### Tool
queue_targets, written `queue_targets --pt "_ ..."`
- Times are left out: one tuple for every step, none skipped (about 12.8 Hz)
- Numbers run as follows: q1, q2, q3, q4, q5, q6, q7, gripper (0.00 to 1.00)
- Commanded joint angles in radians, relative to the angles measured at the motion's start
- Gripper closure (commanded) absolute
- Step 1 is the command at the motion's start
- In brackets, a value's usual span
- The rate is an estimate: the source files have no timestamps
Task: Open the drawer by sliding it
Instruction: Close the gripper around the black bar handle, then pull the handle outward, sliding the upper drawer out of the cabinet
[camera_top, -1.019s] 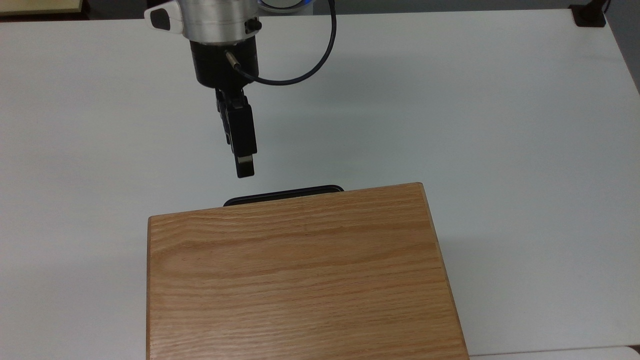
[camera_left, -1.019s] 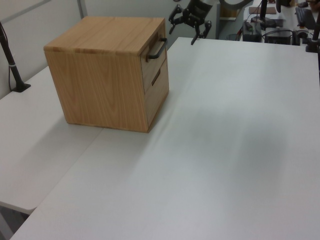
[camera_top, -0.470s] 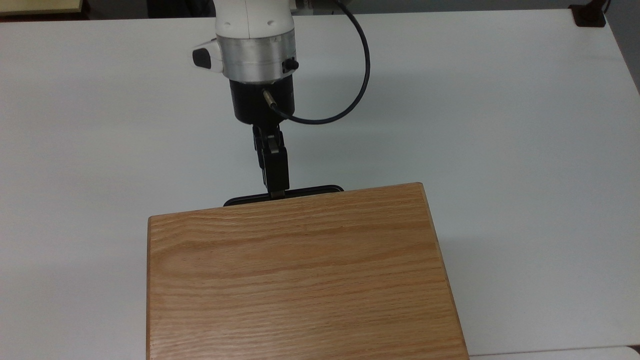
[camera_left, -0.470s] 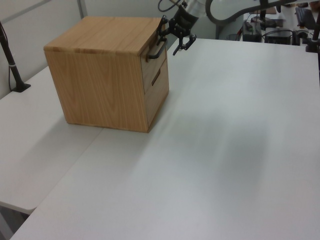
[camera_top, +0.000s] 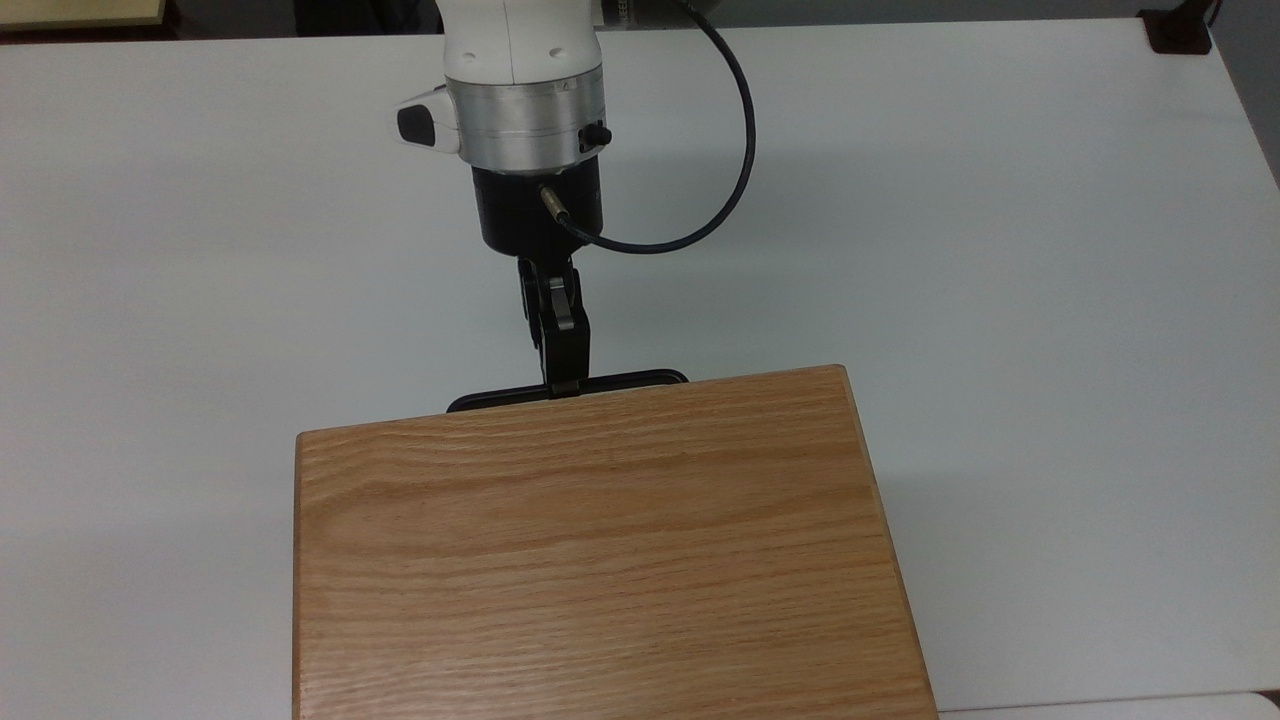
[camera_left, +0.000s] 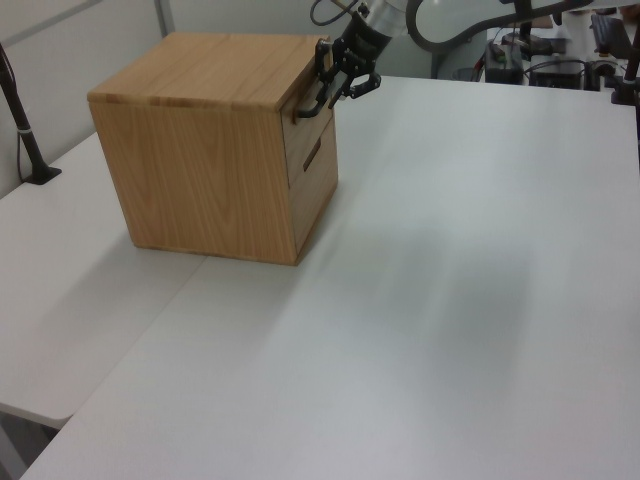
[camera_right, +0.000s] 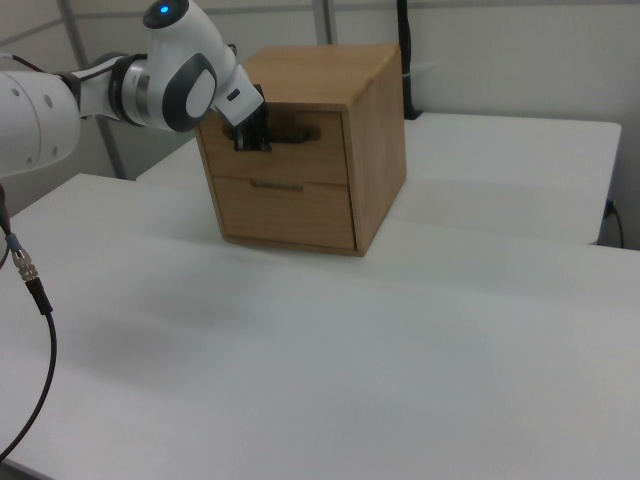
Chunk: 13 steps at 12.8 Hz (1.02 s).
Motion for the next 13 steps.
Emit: queue_targets --pt "0.001 -0.026 0.001 -0.002 0.018 0.005 0.001 0.90" --pt "0.000 -0.039 0.002 -0.020 0.018 0.002 -0.002 0.92" --pt "-0.002 -0.059 0.002 -0.049 0.018 0.002 -0.006 0.93" --pt "-0.005 -0.082 0.005 -0.078 0.027 0.001 -0.032 0.96" --pt "-0.007 -0.101 0.007 -0.097 0.053 0.001 -0.060 0.97" --pt "-0.010 -0.139 0.005 -0.143 0.099 -0.001 -0.125 0.97" --pt "-0.013 -0.171 0.005 -0.179 0.128 -0.001 -0.167 0.97" --pt "-0.019 -0.218 0.005 -0.233 0.156 -0.008 -0.216 0.97" --pt "-0.020 -0.248 0.005 -0.262 0.170 -0.034 -0.249 0.97" --pt "-0.026 -0.289 0.004 -0.301 0.190 -0.085 -0.302 0.97" --pt "-0.028 -0.335 -0.002 -0.350 0.222 -0.123 -0.363 0.97" --pt "-0.034 -0.380 -0.009 -0.390 0.251 -0.155 -0.419 0.97" --pt "-0.042 -0.400 -0.015 -0.401 0.266 -0.183 -0.440 0.97"
